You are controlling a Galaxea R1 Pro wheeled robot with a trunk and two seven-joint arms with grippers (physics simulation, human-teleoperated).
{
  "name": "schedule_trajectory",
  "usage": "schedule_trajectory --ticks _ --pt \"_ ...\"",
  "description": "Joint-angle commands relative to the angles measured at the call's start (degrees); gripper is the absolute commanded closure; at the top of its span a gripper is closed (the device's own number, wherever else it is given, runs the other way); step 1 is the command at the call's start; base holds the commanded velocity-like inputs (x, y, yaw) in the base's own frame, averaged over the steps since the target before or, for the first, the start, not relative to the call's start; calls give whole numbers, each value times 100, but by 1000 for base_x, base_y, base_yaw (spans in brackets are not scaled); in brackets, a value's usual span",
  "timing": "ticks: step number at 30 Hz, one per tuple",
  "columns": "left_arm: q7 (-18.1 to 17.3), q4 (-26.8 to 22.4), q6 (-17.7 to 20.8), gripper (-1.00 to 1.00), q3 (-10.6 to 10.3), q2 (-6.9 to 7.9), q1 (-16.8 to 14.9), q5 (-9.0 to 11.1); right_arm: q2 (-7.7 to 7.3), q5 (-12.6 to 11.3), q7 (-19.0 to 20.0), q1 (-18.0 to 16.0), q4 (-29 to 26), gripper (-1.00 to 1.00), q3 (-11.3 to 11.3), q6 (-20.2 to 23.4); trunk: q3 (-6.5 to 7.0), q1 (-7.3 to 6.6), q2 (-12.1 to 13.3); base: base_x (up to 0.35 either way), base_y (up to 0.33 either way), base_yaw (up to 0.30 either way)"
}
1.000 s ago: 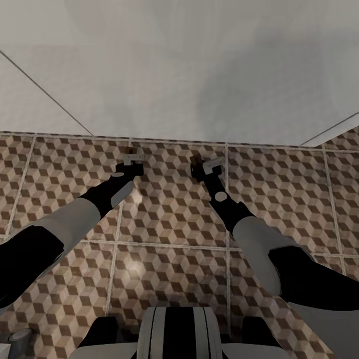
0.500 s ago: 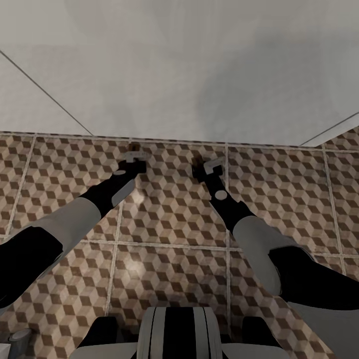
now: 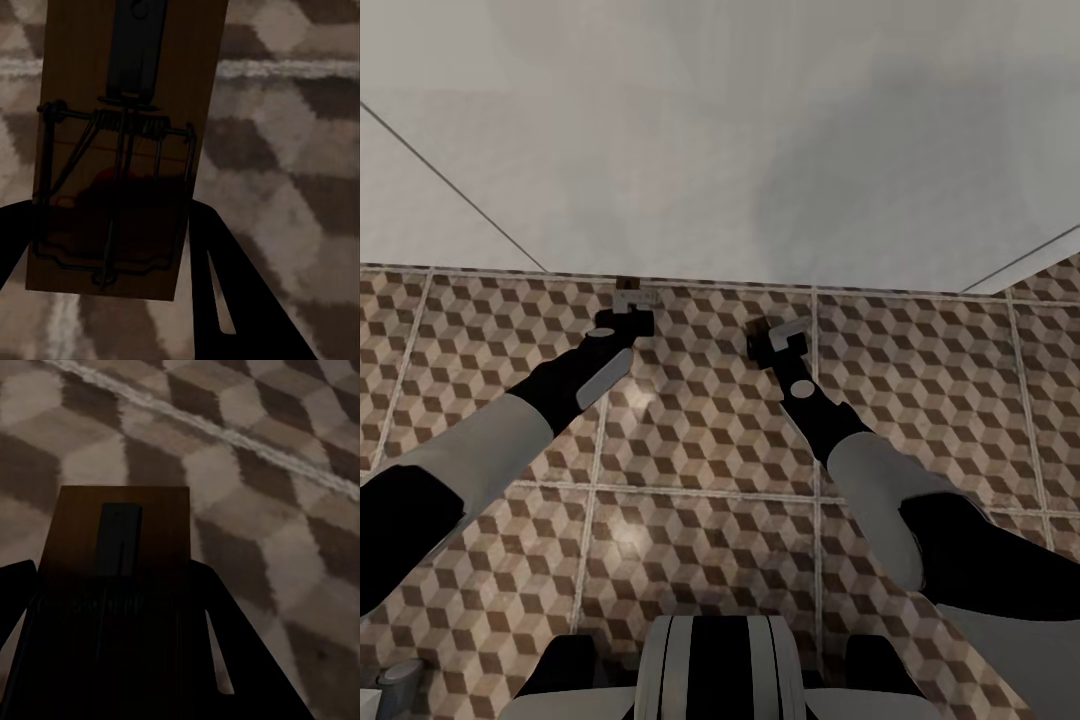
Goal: Take the four mousetraps from the cabinet in the bathroom and place them on the bathroom floor. Make sure all four end up on the same floor surface, and ensure that at least two of them are either under or directly next to the same bathroom sink.
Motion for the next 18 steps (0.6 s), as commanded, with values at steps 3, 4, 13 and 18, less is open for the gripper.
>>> schedule_trajectory --ticks 3,4,13,18 --pt "93 -73 51 100 -39 24 7 13 0 38 -45 -2 10 100 35 12 -3 -1 -1 0 0 0" --pt "98 -84 55 100 -38 26 10 13 0 39 -45 -1 13 100 41 17 -3 -1 -1 0 0 0" --pt "113 -117 69 100 -37 31 14 16 0 42 -45 1 19 100 63 39 -3 -1 -1 0 0 0" --pt "112 -121 71 100 -37 31 14 17 0 42 -45 2 19 100 71 37 -3 -1 -1 0 0 0"
